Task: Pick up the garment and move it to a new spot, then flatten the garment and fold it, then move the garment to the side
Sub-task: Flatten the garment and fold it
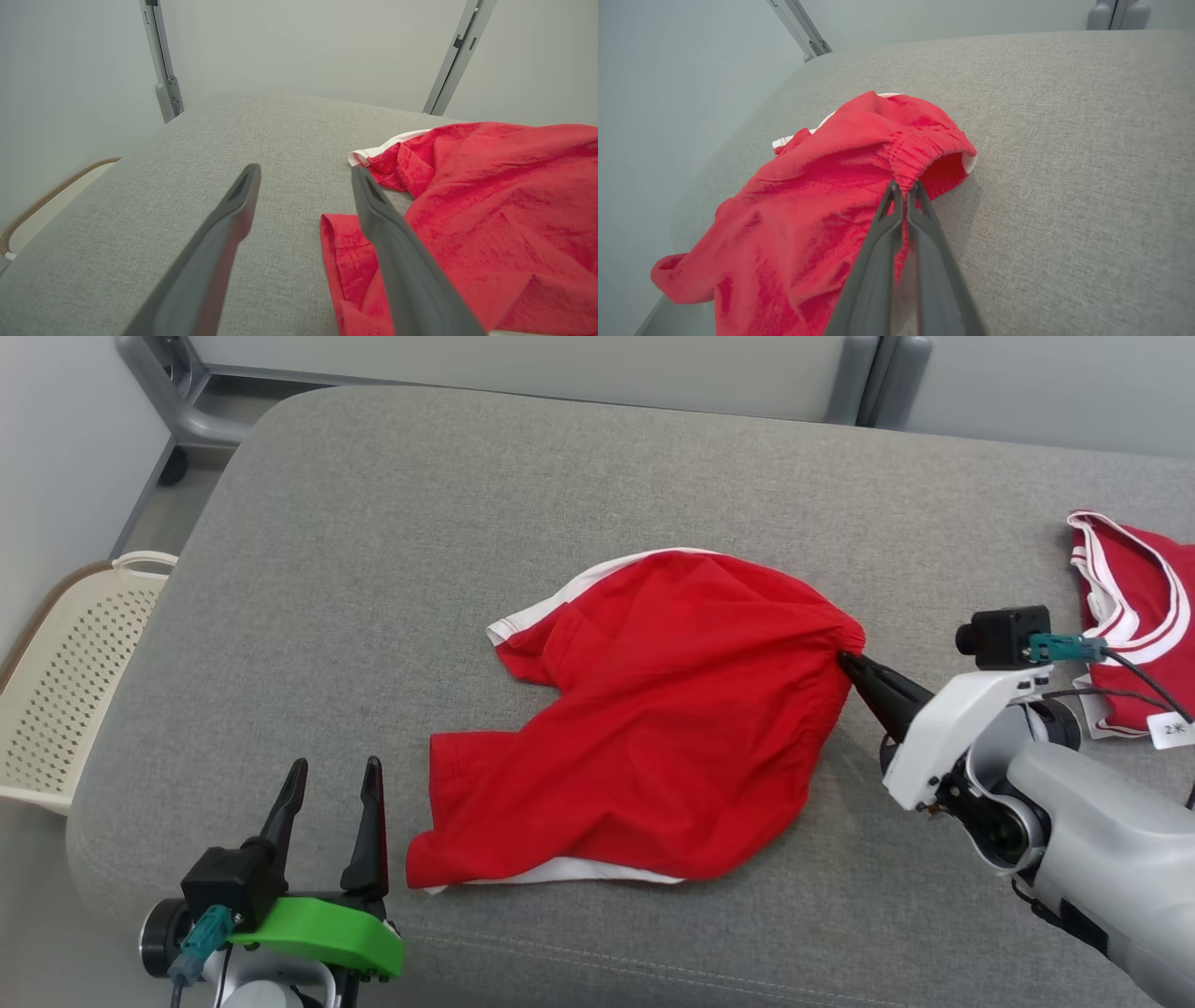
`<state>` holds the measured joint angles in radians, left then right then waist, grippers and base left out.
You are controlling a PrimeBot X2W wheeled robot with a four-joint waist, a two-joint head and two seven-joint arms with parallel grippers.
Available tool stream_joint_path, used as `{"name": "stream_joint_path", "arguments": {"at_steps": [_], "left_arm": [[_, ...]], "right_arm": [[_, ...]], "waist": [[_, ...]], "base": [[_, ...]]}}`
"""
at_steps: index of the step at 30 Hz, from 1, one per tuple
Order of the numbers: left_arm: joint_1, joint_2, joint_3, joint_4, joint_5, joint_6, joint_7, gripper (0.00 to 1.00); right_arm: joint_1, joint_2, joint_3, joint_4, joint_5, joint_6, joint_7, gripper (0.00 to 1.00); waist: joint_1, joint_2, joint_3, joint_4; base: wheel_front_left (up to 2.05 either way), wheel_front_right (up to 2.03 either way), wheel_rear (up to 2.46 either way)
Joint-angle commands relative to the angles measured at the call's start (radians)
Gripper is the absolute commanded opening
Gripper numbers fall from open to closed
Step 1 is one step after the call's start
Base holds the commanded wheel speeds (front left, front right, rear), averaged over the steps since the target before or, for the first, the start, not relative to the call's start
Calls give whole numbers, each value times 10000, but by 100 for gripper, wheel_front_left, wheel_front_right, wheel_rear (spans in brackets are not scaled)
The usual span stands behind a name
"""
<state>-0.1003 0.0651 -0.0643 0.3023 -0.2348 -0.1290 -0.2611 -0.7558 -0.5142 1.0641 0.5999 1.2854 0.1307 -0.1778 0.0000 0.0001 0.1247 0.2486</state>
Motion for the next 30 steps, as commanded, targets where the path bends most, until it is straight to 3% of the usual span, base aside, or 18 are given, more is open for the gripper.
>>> {"name": "stream_joint_path", "arguments": {"at_steps": [1,7,13,17,23,30], "left_arm": [[87,55,1,30,38,-24,-32,100],[276,89,23,61,30,-24,-32,100],[423,73,6,44,64,-24,-32,100],[473,57,23,-8,37,-25,-33,100],[412,19,7,-61,41,-25,-33,100],[84,-9,-127,-63,23,-25,-33,100]], "right_arm": [[196,-236,-43,-226,72,-1,-99,0],[974,-1479,-403,-2035,491,-1,-203,0],[1539,-2525,-1054,-2967,311,-1,-268,0],[1929,-2805,-1335,-3597,196,-1,73,0],[1955,-2530,-1837,-4039,-70,-1,548,0],[696,-1318,-2220,-3068,-763,-1,1363,0]], "waist": [[0,-1,-98,-109],[0,-1,-277,-175],[0,-1,-411,-200],[0,-1,-401,-187],[0,-1,-238,-168],[0,-1,84,-64]], "base": [[0,0,0],[0,0,0],[0,0,0],[0,0,0],[0,0,0],[0,0,0]]}}
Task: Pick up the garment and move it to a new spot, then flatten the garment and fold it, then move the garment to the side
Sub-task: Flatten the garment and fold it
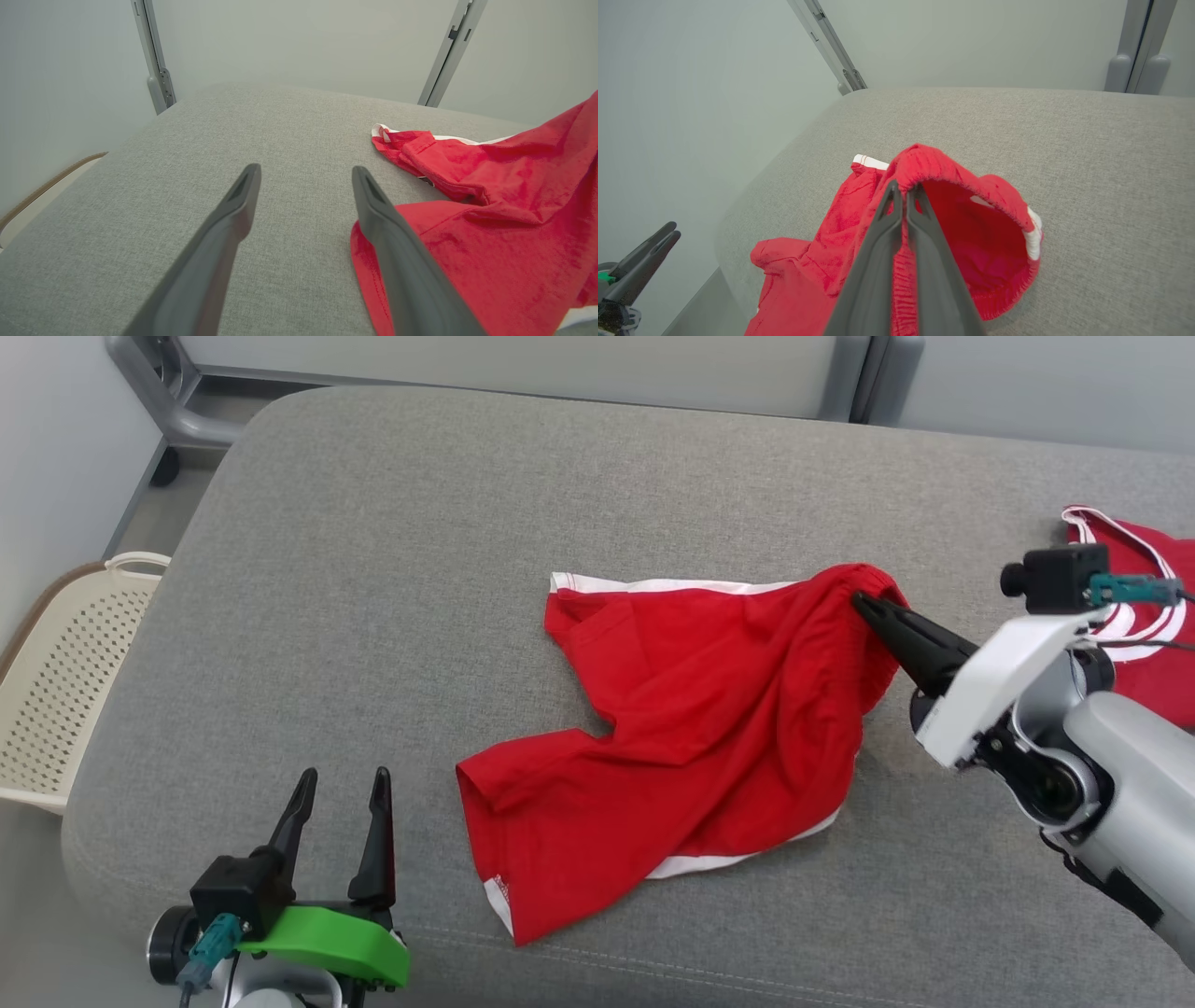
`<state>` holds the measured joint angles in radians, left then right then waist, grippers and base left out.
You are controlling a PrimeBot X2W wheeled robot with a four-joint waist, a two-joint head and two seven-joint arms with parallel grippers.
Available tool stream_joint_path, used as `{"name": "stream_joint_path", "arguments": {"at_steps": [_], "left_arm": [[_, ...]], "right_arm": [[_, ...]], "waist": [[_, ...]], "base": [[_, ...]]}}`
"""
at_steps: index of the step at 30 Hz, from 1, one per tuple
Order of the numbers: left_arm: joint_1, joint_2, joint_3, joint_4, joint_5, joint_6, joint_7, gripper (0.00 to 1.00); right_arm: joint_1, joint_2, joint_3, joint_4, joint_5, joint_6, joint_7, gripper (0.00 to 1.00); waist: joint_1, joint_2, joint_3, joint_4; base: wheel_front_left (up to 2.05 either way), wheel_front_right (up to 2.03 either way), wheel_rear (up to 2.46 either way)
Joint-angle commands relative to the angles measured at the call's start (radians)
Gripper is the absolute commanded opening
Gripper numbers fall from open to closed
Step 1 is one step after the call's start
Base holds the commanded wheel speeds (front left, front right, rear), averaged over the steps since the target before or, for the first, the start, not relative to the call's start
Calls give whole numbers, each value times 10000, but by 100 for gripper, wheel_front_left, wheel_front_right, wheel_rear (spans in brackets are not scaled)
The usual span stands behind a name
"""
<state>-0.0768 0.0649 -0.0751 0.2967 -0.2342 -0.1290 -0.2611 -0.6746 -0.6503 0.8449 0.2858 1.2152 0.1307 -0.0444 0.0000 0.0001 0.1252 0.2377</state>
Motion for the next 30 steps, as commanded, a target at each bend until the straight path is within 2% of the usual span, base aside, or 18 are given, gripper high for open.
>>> {"name": "stream_joint_path", "arguments": {"at_steps": [1,4,5,13,19,25,26,28,30], "left_arm": [[-199,-11,-52,19,6,-25,-33,100],[-353,-23,-178,68,-15,-25,-33,100],[-353,-23,-178,68,-15,-25,-33,100],[-744,-64,-541,187,-144,-25,-33,100],[-885,-101,-794,237,-208,-24,-33,100],[-1036,-125,-959,319,-250,-25,-33,100],[-1040,-127,-969,334,-254,-24,-33,100],[-1045,-129,-956,360,-256,-25,-33,100],[-1002,-131,-899,381,-235,-24,-33,100]], "right_arm": [[-346,280,-78,372,-94,-1,161,0],[-1040,911,-109,1400,-310,-1,477,0],[-1040,911,-109,1400,-310,-1,477,0],[-2597,2287,248,4464,-882,-1,805,0],[-3190,2822,674,6358,-1285,-1,469,0],[-3492,3338,1055,7892,-1654,-1,-307,0],[-3498,3363,1110,8024,-1657,-1,-328,15],[-3547,3374,1260,8152,-1726,-1,-419,100],[-3522,3413,1414,8079,-1742,-1,-519,100]], "waist": [[0,-1,131,76],[0,-1,292,225],[0,-1,292,225],[0,-1,639,814],[0,-1,796,1215],[0,-1,873,1386],[0,-1,863,1378],[0,-1,815,1329],[0,-1,733,1234]], "base": [[0,0,0],[0,0,0],[0,0,0],[0,0,0],[0,0,0],[0,0,0],[0,0,0],[0,0,0],[0,0,0]]}}
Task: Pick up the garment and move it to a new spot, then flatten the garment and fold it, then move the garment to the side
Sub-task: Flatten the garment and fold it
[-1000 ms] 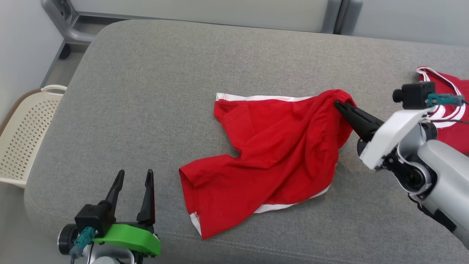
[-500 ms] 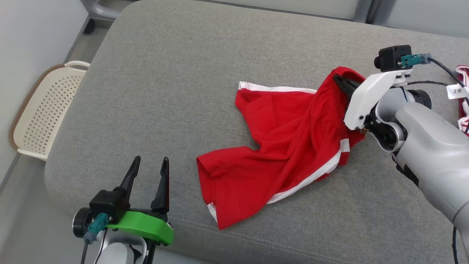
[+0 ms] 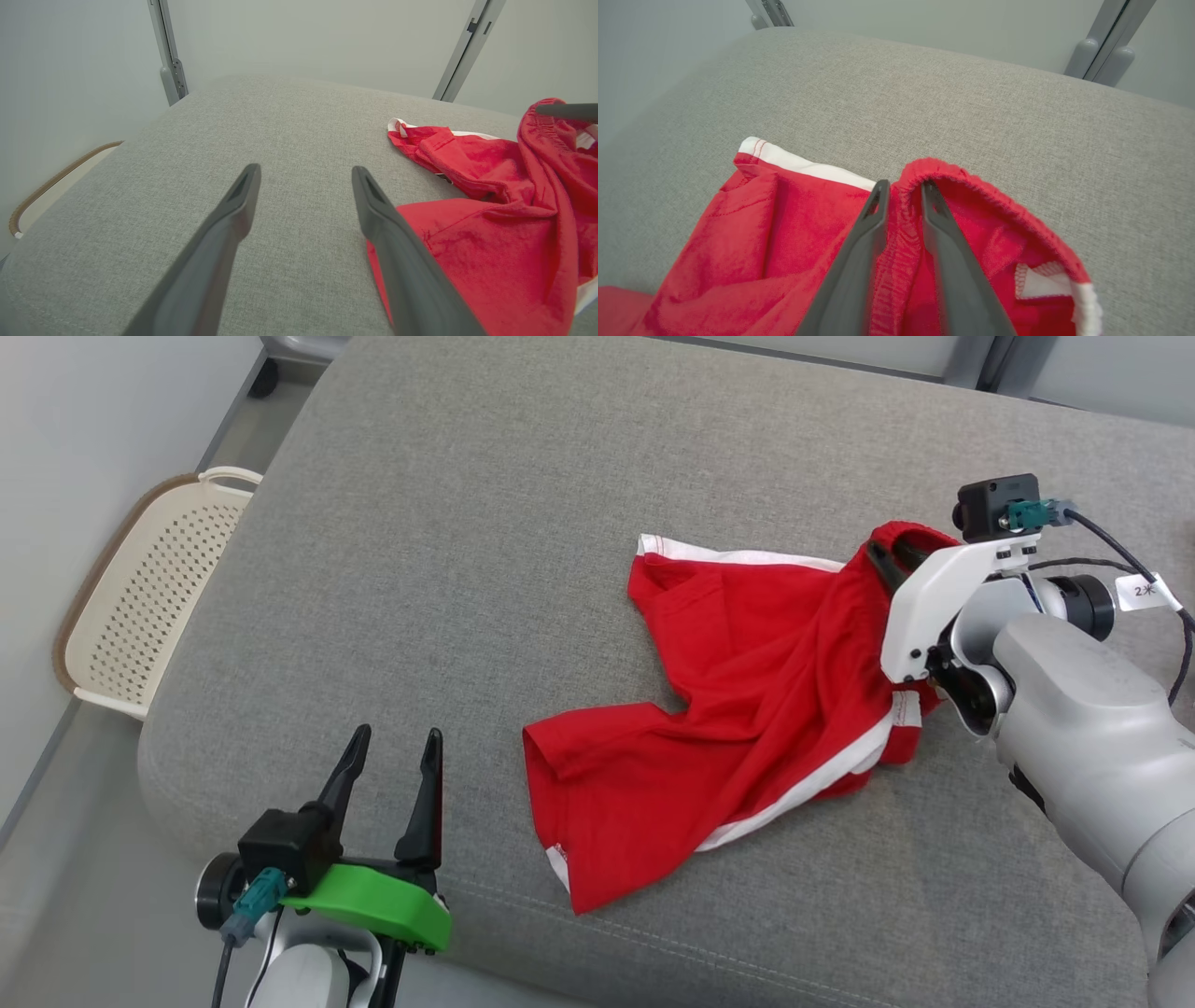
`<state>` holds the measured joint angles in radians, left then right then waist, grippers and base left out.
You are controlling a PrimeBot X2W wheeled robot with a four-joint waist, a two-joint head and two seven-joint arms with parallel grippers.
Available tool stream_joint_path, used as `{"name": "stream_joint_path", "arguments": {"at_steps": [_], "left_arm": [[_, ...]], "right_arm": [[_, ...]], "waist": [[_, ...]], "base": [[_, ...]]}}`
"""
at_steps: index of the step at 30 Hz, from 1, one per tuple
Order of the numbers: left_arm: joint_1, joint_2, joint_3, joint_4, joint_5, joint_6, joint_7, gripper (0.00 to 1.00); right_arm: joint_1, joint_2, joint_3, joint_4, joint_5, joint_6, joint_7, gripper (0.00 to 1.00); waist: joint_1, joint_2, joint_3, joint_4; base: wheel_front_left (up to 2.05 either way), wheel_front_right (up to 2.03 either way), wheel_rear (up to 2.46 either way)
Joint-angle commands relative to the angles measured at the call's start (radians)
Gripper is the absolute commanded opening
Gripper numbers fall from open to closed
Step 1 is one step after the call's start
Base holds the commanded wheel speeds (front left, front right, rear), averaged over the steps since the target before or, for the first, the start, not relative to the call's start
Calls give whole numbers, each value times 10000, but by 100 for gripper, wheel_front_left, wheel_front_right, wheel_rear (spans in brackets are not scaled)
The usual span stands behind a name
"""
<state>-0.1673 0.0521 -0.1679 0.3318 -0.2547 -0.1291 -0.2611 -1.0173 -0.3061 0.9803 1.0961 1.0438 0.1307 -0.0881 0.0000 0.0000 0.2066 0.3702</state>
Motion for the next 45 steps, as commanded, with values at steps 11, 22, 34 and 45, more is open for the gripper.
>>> {"name": "stream_joint_path", "arguments": {"at_steps": [11,22,34,45], "left_arm": [[282,49,254,-57,183,-22,-33,100],[501,168,373,-107,231,-22,-33,100],[711,228,404,-120,193,-22,-33,100],[660,373,94,983,246,-22,-23,100]], "right_arm": [[676,-633,631,-1401,514,-1,-892,100],[1646,-1271,704,-2620,902,-1,-1604,100],[3390,-1659,-1828,-4864,-610,-1,-1777,100],[6445,-761,-5130,-7051,-3536,-1,-1781,100]], "waist": [[0,0,-600,-953],[0,0,-887,-1717],[0,0,-945,-2192],[0,0,-884,-2585]], "base": [[0,0,0],[0,0,0],[0,0,0],[0,0,0]]}}
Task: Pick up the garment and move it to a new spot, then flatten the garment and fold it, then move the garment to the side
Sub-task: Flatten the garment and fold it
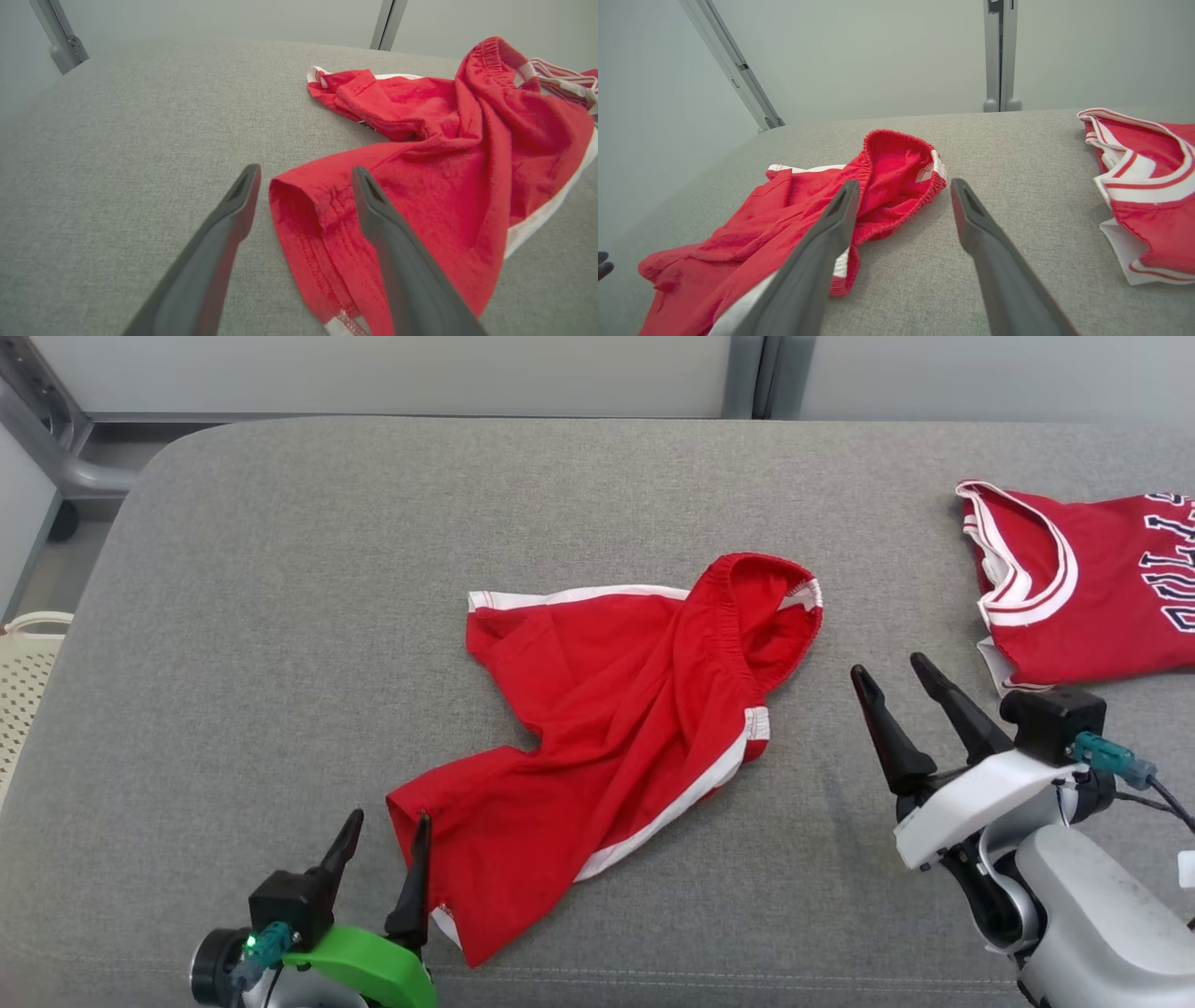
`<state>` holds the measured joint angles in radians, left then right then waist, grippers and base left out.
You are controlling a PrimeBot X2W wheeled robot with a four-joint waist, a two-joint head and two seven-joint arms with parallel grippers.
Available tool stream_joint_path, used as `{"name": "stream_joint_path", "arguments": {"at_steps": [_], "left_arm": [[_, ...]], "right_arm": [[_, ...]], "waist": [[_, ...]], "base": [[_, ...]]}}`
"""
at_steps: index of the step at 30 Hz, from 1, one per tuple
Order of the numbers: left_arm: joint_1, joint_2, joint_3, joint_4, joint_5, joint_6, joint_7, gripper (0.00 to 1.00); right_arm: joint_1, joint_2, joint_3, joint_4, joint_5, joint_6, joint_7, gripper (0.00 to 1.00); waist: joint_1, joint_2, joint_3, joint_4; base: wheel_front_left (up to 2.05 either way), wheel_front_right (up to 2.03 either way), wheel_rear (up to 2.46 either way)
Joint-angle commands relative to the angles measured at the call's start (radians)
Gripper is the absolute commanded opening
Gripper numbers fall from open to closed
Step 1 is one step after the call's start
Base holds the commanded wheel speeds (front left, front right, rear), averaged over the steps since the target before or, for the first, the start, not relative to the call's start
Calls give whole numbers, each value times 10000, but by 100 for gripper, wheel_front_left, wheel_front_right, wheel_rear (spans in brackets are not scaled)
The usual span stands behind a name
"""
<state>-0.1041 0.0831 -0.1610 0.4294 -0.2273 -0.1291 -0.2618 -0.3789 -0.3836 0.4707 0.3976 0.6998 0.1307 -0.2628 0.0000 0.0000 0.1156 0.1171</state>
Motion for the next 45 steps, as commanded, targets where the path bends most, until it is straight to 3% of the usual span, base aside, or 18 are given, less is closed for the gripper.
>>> {"name": "stream_joint_path", "arguments": {"at_steps": [1,20,21,23,32,38,45], "left_arm": [[-11,69,-58,242,-133,-21,61,100],[-1078,401,-807,2193,-805,-8,70,100],[-1120,409,-837,2264,-847,-8,58,78],[-1233,456,-949,2356,-912,-9,56,0],[-1472,921,-908,875,-534,165,-31,0],[-1644,1528,-802,-36,-593,157,362,0],[-2175,2149,-864,285,-1025,34,664,0]], "right_arm": [[217,84,-157,-143,-228,-1,-33,100],[594,644,-668,-517,-979,-1,-36,100],[594,653,-677,-519,-990,-1,-36,100],[586,691,-694,-527,-1001,-1,-36,100],[696,806,-849,-524,-1048,-1,-36,100],[504,990,-855,-490,-1026,-1,-35,100],[374,1029,-806,-325,-1005,-1,-37,100]], "waist": [[0,0,45,-98],[0,0,379,-917],[0,0,390,-942],[0,0,409,-993],[0,0,448,-1014],[0,0,514,-1168],[0,0,638,-1473]], "base": [[0,0,0],[0,0,0],[0,0,0],[0,0,0],[0,0,0],[0,0,0],[0,0,0]]}}
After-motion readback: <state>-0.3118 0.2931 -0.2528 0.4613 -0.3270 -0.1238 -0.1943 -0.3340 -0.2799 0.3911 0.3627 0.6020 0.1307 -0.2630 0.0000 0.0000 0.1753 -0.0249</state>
